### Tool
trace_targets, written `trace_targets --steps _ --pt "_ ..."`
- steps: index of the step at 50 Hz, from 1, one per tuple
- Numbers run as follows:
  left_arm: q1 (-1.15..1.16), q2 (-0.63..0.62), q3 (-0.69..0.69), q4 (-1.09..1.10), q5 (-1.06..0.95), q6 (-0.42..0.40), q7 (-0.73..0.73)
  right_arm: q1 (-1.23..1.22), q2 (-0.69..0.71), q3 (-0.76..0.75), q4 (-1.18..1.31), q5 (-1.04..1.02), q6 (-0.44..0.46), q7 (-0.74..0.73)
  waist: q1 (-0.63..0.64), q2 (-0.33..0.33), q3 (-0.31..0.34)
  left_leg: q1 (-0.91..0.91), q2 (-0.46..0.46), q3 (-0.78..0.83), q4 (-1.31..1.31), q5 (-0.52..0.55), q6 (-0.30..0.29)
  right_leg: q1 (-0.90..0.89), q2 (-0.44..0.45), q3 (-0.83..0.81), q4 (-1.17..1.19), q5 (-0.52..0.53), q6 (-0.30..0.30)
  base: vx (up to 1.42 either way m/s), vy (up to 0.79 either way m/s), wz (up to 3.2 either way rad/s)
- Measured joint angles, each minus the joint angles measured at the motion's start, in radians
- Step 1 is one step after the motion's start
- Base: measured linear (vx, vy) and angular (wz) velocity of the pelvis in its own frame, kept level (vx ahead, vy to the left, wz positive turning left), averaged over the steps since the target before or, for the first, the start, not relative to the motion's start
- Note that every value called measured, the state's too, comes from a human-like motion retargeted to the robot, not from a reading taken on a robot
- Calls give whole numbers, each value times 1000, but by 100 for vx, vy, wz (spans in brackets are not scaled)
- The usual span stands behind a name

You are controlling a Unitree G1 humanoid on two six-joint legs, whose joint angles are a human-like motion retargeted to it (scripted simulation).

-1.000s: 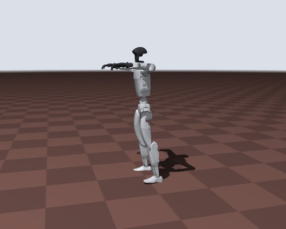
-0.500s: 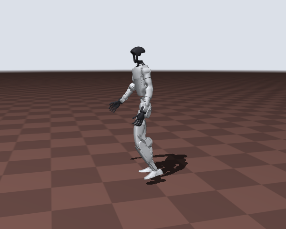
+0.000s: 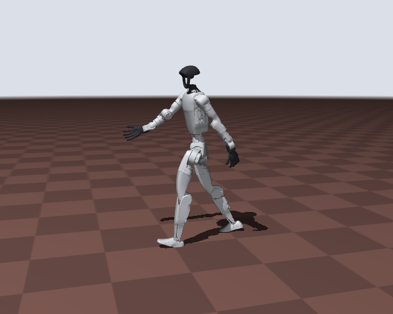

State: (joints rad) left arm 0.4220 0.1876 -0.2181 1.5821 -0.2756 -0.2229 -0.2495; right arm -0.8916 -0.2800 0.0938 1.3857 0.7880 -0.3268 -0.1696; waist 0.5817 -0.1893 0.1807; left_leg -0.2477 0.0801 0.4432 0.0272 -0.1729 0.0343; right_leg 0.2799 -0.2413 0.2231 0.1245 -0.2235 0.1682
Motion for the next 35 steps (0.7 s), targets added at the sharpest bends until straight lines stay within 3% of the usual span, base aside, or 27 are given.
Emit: trace_targets --steps 3,7,14,17,20,25,29,32,35 --pt "-147 -16 18 25 -74 -76 85 69 58 40 -26 -42 -49 -16 -88 27 -49 141 -17 63 -108 110 -9 33 21 -5 86 106 -13 73 44 4" --pt "-456 -10 14 40 -118 -81 95 329 123 33 -20 -215 9 47 -272 92 -105 245 -28 -34 -114 93 -76 -51 94 -133 469 234 -75 69 44 138" --pt "-1215 123 37 15 190 64 121 816 159 66 148 -474 191 267 -469 141 -180 285 -30 -197 -114 22 -156 -648 134 -272 1539 -18 -223 55 23 111" --pt "-1484 192 -16 12 204 94 139 1004 154 98 200 -511 227 340 -558 164 -184 319 -39 -251 -114 -14 -140 -848 138 -307 1776 -54 -251 56 14 88" --pt "-1686 260 -73 12 199 86 153 1176 130 130 215 -518 221 397 -668 201 -175 368 -36 -314 -114 -53 -104 -988 153 -344 1840 -94 -241 58 9 114" --pt "-1886 327 -144 20 199 82 138 1364 101 153 212 -490 223 464 -766 238 -172 432 -30 -373 -114 -86 -96 -1141 129 -381 1638 -125 -251 58 0 66" --pt "-1905 310 -142 13 163 68 111 1401 110 165 222 -487 229 498 -764 251 -198 475 -26 -385 -114 -105 -102 -1125 145 -399 1204 -81 -226 60 -6 18" --pt "-1828 258 -109 2 109 43 98 1345 114 161 246 -490 226 482 -765 258 -208 517 -26 -414 -111 -109 -110 -962 145 -439 701 -2 -190 65 -7 60" --pt "-1681 173 -59 -17 34 30 126 1221 119 128 279 -498 248 417 -782 222 -155 625 -55 -496 -80 -110 -106 -629 130 -466 138 134 -125 80 -13 110"
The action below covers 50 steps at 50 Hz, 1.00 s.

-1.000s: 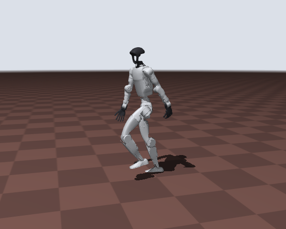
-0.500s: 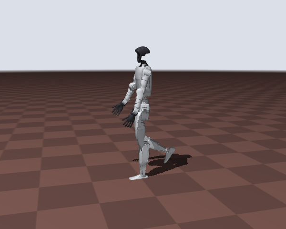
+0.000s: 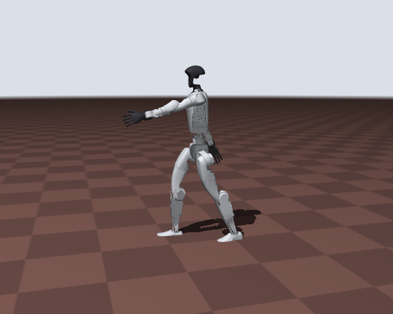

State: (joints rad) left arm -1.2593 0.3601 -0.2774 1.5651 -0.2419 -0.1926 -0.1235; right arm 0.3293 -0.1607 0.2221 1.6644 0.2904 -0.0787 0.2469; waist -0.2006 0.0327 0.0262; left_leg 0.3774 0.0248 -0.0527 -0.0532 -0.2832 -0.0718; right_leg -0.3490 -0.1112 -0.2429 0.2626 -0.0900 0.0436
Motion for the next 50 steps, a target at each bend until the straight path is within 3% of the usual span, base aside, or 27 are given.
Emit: trace_targets --steps 3,5,7,8,10,15,20,25,28,30,33,35,38,40,45,50 --pt "226 -84 57 -17 45 1 3 -197 10 -36 27 -26 23 -60 81 -66 61 104 -55 -22 62 70 31 261 -10 14 -277 127 68 84 -24 -21" --pt "433 -128 74 -4 128 -1 -24 -350 13 -6 28 82 6 -100 183 -113 95 122 -106 49 186 147 57 381 -19 74 -336 147 93 79 -29 -166" --pt "678 -156 66 27 162 37 -129 -527 -6 -14 17 143 12 -134 254 -171 90 -88 -142 171 642 97 47 424 -66 135 -342 133 90 62 -23 -126" --pt "804 -170 51 43 163 43 -178 -620 -29 -54 5 145 0 -162 254 -177 24 -332 -116 211 990 31 52 366 -71 144 -334 125 74 51 -12 -39" --pt "1037 -191 29 82 169 32 -192 -814 -78 -146 -33 165 -32 -241 284 -186 -26 -654 -80 257 1481 -88 87 326 -71 169 -317 90 65 55 -5 -44" --pt "1573 -192 -67 72 100 -41 -265 -1275 -190 -159 -116 431 -185 -365 457 -241 -2 -1073 -10 368 2056 -303 173 364 -92 286 -275 3 60 66 0 -117" --pt "1968 -129 -84 20 5 -27 -371 -1606 -309 -55 -143 574 -257 -404 582 -262 -11 -1370 105 389 2109 -336 223 435 -93 334 -324 -9 65 65 8 -65" --pt "2065 -116 -44 24 -64 17 -415 -1787 -359 34 -124 596 -268 -407 595 -273 -36 -1425 137 407 1712 -260 258 468 -103 334 -308 -35 68 61 15 -5" --pt "1982 -139 -59 12 -92 33 -409 -1790 -330 37 -111 559 -255 -400 595 -287 -55 -1259 116 472 1237 -204 235 463 -118 364 -262 -50 87 65 16 -46" --pt "1881 -160 -69 17 -110 29 -362 -1739 -288 5 -119 523 -245 -403 622 -287 -37 -1022 83 547 805 -145 194 495 -128 412 -227 -56 105 78 21 -144" --pt "1658 -189 -41 53 -153 -59 -190 -1583 -194 -69 -170 521 -284 -433 683 -183 50 -530 45 656 151 23 116 652 -67 504 -165 -48 124 91 34 -186" --pt "1496 -209 -14 76 -215 -132 -97 -1435 -119 -116 -201 499 -322 -454 640 -123 56 -359 37 690 -34 134 88 704 -19 516 -83 -17 116 85 46 -39" --pt "1221 -205 37 96 -210 -121 -72 -1125 -18 -175 -211 293 -256 -397 471 -73 4 -320 52 634 -34 158 -6 559 59 412 312 49 70 67 43 121" --pt "989 -166 70 89 -126 -84 -44 -902 15 -155 -190 212 -205 -335 367 -63 -38 -345 44 560 -34 143 -9 326 72 311 723 43 34 53 31 179" --pt "330 -31 135 14 130 51 -19 -396 26 -57 -24 -71 -12 -111 215 -22 7 -304 37 414 -34 100 -14 -127 56 179 1521 -140 -69 54 20 147" --pt "-131 132 -16 -26 101 56 20 51 -50 27 -25 -71 -8 24 30 48 6 -272 54 316 -34 58 11 -500 44 113 1870 -202 -103 61 12 91"
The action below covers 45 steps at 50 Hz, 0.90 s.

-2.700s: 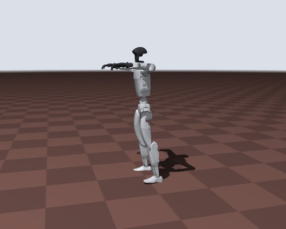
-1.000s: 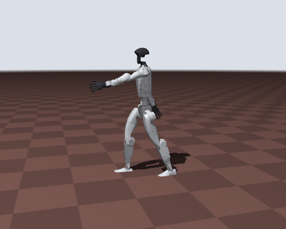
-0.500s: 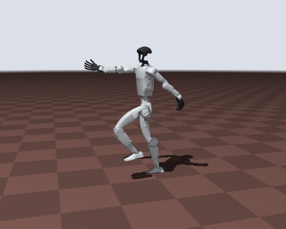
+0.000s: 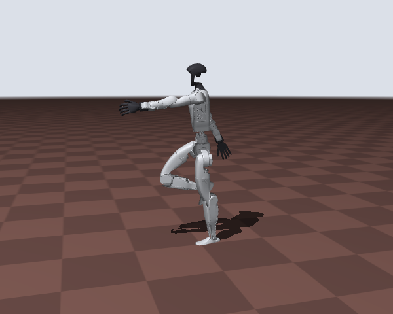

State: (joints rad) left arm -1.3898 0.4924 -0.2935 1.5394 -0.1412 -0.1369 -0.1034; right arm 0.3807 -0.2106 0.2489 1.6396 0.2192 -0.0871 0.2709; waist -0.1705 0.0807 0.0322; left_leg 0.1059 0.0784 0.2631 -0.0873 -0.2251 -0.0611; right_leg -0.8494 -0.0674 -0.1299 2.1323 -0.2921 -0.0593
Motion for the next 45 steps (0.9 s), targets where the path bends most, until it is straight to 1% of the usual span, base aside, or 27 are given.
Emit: trace_targets --steps 2,5,8,10,12,13,15,16,17,18,20,21,22,23,25,27,28,30,32,34,36,38,40,42,43,45 --pt "-125 66 -61 1 9 -14 13 142 -42 -7 -7 48 -14 37 -65 13 5 35 10 -29 0 -4 -4 -81 23 -13 3 -24 14 67 1 71" --pt "-284 130 -124 25 43 -13 4 290 -91 -51 16 90 -8 77 -113 4 8 92 6 -54 0 1 -15 -155 49 -10 -98 -41 31 67 -4 31" --pt "-355 137 -167 43 73 -10 -24 346 -110 -105 42 111 3 93 -102 -9 -13 129 -11 -60 0 7 -17 -155 18 -27 -337 -45 5 64 -3 -7" --pt "-349 123 -176 46 79 -19 -44 343 -107 -123 41 142 0 99 -87 -11 -40 137 -20 -62 3 8 -17 -113 -17 -64 -572 -44 -15 63 -3 0" --pt "-291 93 -155 38 61 -43 -59 302 -95 -119 32 192 -13 94 -76 -5 -69 136 -18 -73 23 2 -21 -5 -36 -124 -908 -34 -8 65 -5 37" --pt "-246 72 -137 31 42 -57 -60 273 -87 -112 27 219 -22 85 -74 -3 -81 140 -17 -86 36 -1 -24 73 -36 -153 -1111 -21 8 71 -6 83" --pt "-130 16 -87 5 -25 -80 -36 193 -70 -99 27 278 -30 41 -86 -9 -75 185 -22 -136 61 -6 -32 311 -17 -197 -1602 52 62 81 -8 137" --pt "-68 -21 -54 -15 -73 -79 8 131 -59 -104 34 271 -11 -2 -95 -37 -30 257 -39 -176 67 -4 -30 495 -13 -212 -1871 151 106 92 -12 150" --pt "-4 -56 -20 -34 -98 -74 40 65 -47 -109 42 240 9 -35 -89 -67 6 320 -59 -206 74 2 -25 645 -11 -218 -2084 244 151 94 -18 86" --pt "67 -90 15 -50 -77 -64 49 -10 -32 -116 52 164 32 -49 -53 -99 26 365 -86 -214 83 13 -13 728 -17 -207 -2186 326 198 89 -23 -24" --pt "249 -162 72 -73 21 -60 16 -167 -4 -92 60 117 45 -70 67 -145 35 395 -134 -176 143 68 23 794 -25 -151 -2220 384 259 82 -26 -157" --pt "366 -193 86 -76 68 -55 -25 -261 4 -57 60 166 43 -86 131 -170 43 371 -159 -127 243 89 27 827 -36 -109 -2220 375 264 75 -24 -212" --pt "490 -221 97 -79 100 -47 -74 -360 9 -38 60 205 40 -107 185 -195 44 308 -175 -77 402 87 29 851 -52 -71 -2220 363 262 67 -21 -193" --pt "627 -241 101 -80 100 -35 -142 -469 5 -51 60 225 35 -134 217 -222 32 167 -173 -28 677 41 30 857 -78 -40 -2220 348 246 59 -15 -133" --pt "887 -273 111 -43 79 -28 -210 -690 -25 -170 10 223 6 -219 238 -233 -25 -189 -111 14 1261 -92 68 818 -87 -13 -2220 322 208 53 -6 -63" --pt "1123 -295 131 42 87 -28 -227 -912 -53 -299 -70 228 -21 -277 276 -242 -24 -414 -75 30 1652 -240 132 832 -92 25 -2220 292 194 61 0 -83" --pt "1238 -302 132 83 88 -34 -242 -1021 -63 -331 -105 260 -42 -295 305 -253 -16 -502 -65 45 1800 -305 163 845 -101 53 -2220 279 193 64 2 -113" --pt "1464 -310 106 136 48 -58 -281 -1236 -86 -325 -151 390 -107 -338 369 -278 -8 -673 -40 72 2026 -398 209 862 -117 106 -2220 256 190 65 4 -118" --pt "1685 -300 63 126 -29 -77 -327 -1437 -129 -242 -154 549 -181 -387 437 -293 -10 -837 -14 77 2151 -448 223 873 -123 142 -2220 238 186 65 8 -100" --pt "1886 -277 27 93 -80 -69 -371 -1610 -186 -156 -143 634 -214 -422 499 -300 -12 -980 9 67 2198 -468 225 889 -124 164 -2220 224 185 66 11 -74" --pt "2050 -247 5 69 -102 -40 -409 -1756 -243 -91 -127 642 -203 -442 543 -302 -18 -1098 29 54 2177 -457 234 909 -126 172 -2220 214 187 66 15 -30" --pt "2160 -219 4 65 -114 -2 -439 -1875 -291 -36 -108 623 -177 -452 559 -304 -28 -1183 45 48 2088 -423 256 928 -130 166 -2220 203 190 65 18 18" --pt "2216 -199 23 71 -129 27 -457 -1959 -318 17 -93 611 -161 -455 556 -307 -44 -1214 61 63 1934 -391 287 945 -134 155 -2220 194 194 63 17 35" --pt "2218 -193 45 70 -147 46 -463 -2008 -318 56 -75 602 -155 -456 548 -316 -64 -1177 63 97 1692 -363 296 953 -142 153 -2217 191 200 64 16 11" --pt "2202 -196 52 67 -158 53 -462 -2021 -310 66 -65 593 -154 -454 546 -323 -72 -1132 54 117 1538 -347 288 954 -150 157 -2210 189 203 67 16 -25" --pt "2147 -209 55 60 -182 58 -444 -2008 -279 59 -59 565 -152 -448 553 -335 -80 -980 23 158 1156 -311 247 965 -164 181 -2187 181 212 73 16 -83"
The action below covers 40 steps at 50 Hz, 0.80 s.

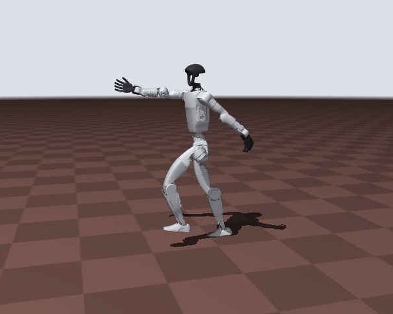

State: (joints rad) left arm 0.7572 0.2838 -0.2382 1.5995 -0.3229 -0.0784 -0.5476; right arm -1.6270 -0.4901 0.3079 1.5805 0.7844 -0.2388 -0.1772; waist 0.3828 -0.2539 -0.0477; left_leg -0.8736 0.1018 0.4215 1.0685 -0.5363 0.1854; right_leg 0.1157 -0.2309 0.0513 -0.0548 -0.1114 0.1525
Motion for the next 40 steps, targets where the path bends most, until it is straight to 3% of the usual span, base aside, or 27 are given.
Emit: trace_targets --steps 2,5,8,10,12,15,18,22,27,30,32,35,37,38,40 --pt "-109 -22 2 8 -33 -20 63 69 48 -45 -22 -28 -10 6 45 13 50 305 -40 61 -504 66 -66 77 -5 54 28 -10 13 86 20 -185" --pt "-331 -64 23 36 -102 -131 225 240 140 -122 -88 -20 -79 -7 83 135 137 771 -34 149 -1086 272 -141 256 73 134 85 -6 7 94 34 -160" --pt "-592 -105 34 55 -170 -204 308 522 240 -197 -131 -181 -83 -4 -35 205 149 928 -23 155 -1156 410 -228 282 133 102 297 64 -51 81 44 48" --pt "-795 -101 34 48 -70 -188 310 763 285 -193 -137 -290 -54 66 -129 232 109 942 -16 101 -1156 422 -264 91 181 31 714 62 -100 61 39 146" --pt "-1049 -69 36 26 40 -152 331 1000 297 -165 -99 -369 -3 135 -195 225 48 891 -31 38 -1156 406 -264 -211 185 -28 1190 7 -136 51 28 152" --pt "-1457 -12 70 -14 196 -90 366 1327 292 -152 11 -547 101 260 -288 254 42 898 -33 -58 -1156 370 -282 -517 188 -108 1720 -110 -183 56 22 165" --pt "-1824 43 56 -51 260 -59 398 1636 280 -134 87 -644 150 351 -415 302 57 913 -32 -170 -1156 353 -276 -753 151 -195 2049 -162 -197 59 16 186" --pt "-2209 148 -73 -75 189 -71 462 2012 270 -69 83 -532 149 444 -575 341 95 972 -30 -275 -1156 333 -244 -971 120 -240 2201 -244 -195 64 3 140" --pt "-2508 270 -189 -39 244 -53 422 2303 230 -117 102 -497 176 553 -652 334 113 1075 -38 -290 -1156 313 -234 -1105 106 -228 2010 -273 -221 67 -7 20" --pt "-2566 288 -230 -23 262 -62 396 2354 211 -174 116 -485 175 566 -654 328 76 1099 -46 -290 -1156 307 -244 -1087 76 -267 1705 -263 -239 64 -9 -11" --pt "-2541 275 -235 -23 249 -85 380 2339 211 -183 111 -446 162 562 -648 330 39 1105 -46 -295 -1156 304 -256 -1009 85 -305 1389 -243 -221 64 -11 9" --pt "-2426 217 -198 -41 180 -129 388 2256 229 -172 109 -358 142 519 -649 327 15 1154 -48 -338 -1156 303 -270 -732 127 -350 731 -168 -152 73 -11 86" --pt "-2317 147 -142 -82 85 -133 479 2138 255 -174 119 -340 174 430 -658 280 102 1297 -70 -409 -1146 308 -266 -356 140 -394 189 8 -77 89 -16 134" --pt "-2257 112 -107 -106 87 -121 513 2067 272 -179 119 -401 203 399 -628 242 134 1352 -99 -426 -1131 311 -255 -227 136 -401 23 109 -29 87 -23 10" --pt "-2090 36 -50 -148 154 -123 504 1918 305 -149 119 -462 220 371 -506 194 146 1391 -150 -402 -1076 353 -217 -147 125 -362 -32 177 40 80 -27 -144"
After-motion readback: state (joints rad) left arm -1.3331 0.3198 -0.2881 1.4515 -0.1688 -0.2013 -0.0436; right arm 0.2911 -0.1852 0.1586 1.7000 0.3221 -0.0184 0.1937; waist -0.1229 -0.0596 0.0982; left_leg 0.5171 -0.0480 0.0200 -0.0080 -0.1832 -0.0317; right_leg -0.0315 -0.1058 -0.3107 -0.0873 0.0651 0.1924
